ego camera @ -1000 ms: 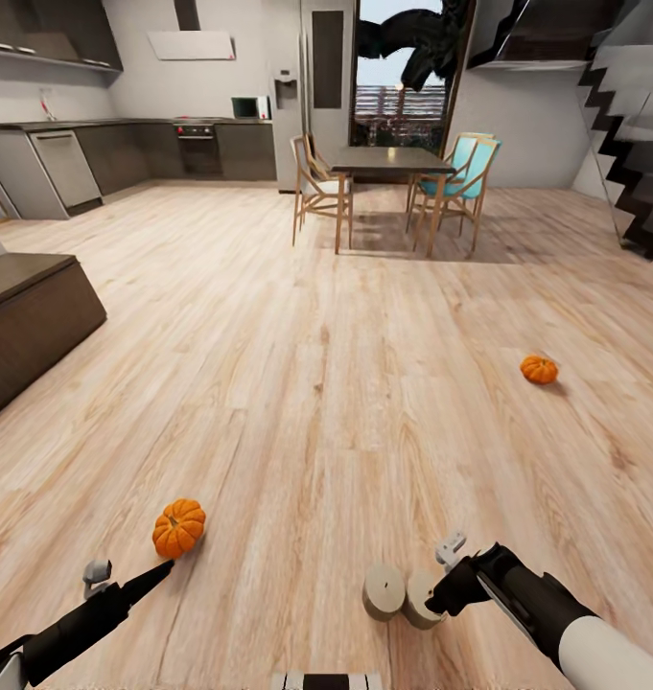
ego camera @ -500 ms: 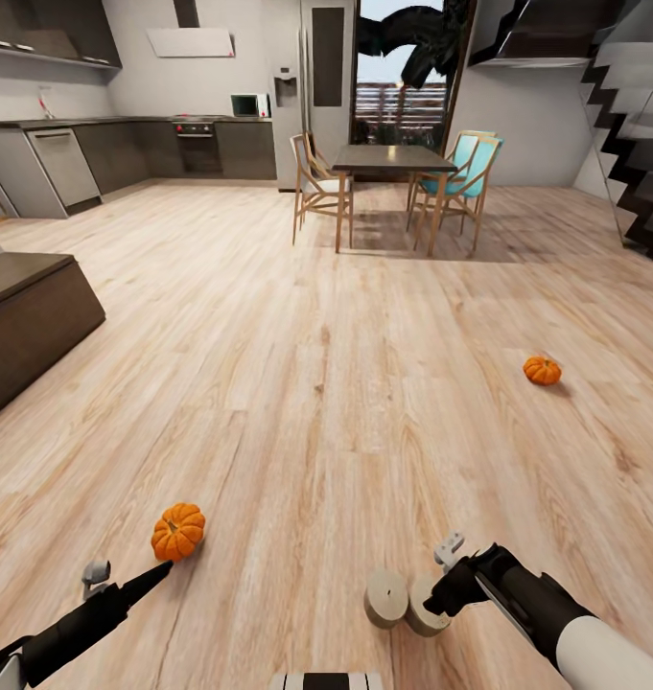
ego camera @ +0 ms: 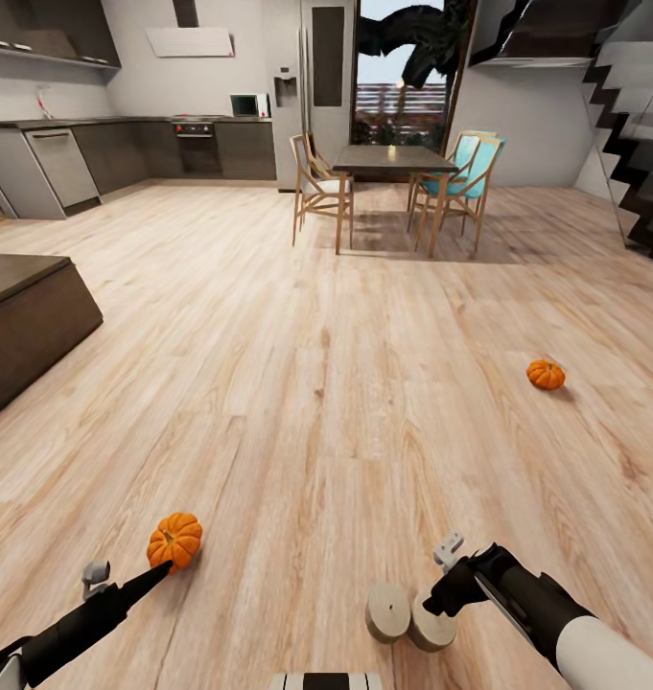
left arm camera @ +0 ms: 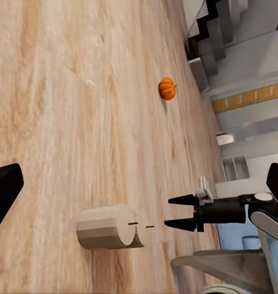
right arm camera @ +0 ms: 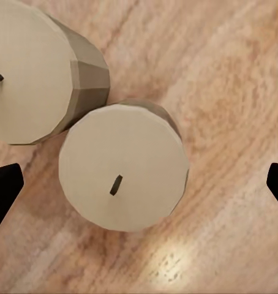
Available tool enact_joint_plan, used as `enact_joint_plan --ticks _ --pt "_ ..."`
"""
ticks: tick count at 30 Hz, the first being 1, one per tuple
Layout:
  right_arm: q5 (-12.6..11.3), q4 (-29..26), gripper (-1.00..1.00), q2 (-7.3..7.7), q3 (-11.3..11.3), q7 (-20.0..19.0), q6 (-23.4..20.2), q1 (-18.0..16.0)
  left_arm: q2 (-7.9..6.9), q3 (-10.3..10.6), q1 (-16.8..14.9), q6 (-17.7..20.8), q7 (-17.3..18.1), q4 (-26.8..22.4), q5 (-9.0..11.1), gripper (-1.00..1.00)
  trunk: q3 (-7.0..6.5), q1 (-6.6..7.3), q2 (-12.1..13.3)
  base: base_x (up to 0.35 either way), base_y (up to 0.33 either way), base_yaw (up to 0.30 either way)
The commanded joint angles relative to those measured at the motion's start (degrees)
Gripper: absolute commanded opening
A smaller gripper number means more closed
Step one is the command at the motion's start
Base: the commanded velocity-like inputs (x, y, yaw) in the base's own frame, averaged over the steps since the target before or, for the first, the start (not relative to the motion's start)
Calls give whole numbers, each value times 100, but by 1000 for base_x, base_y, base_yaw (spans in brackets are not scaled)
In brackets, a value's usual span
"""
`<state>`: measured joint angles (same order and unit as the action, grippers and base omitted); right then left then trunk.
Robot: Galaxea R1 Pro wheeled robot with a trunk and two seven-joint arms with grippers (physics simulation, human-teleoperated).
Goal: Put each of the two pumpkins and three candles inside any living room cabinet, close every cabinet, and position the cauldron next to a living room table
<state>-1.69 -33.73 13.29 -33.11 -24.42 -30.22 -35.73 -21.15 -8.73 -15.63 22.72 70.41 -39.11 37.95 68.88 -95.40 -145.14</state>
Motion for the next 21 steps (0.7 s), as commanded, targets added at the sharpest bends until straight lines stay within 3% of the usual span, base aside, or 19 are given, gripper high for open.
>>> enact_joint_plan --ticks 1,21 --pt "-18 -11 100 9 -28 -1 -28 -4 -1 0 -2 61 13 0 21 100 27 -2 -3 12 0 0" --pt "-15 -11 100 7 -28 0 -28 -4 -20 -6 -2 66 26 0 21 100 470 -53 -30 1 0 0"
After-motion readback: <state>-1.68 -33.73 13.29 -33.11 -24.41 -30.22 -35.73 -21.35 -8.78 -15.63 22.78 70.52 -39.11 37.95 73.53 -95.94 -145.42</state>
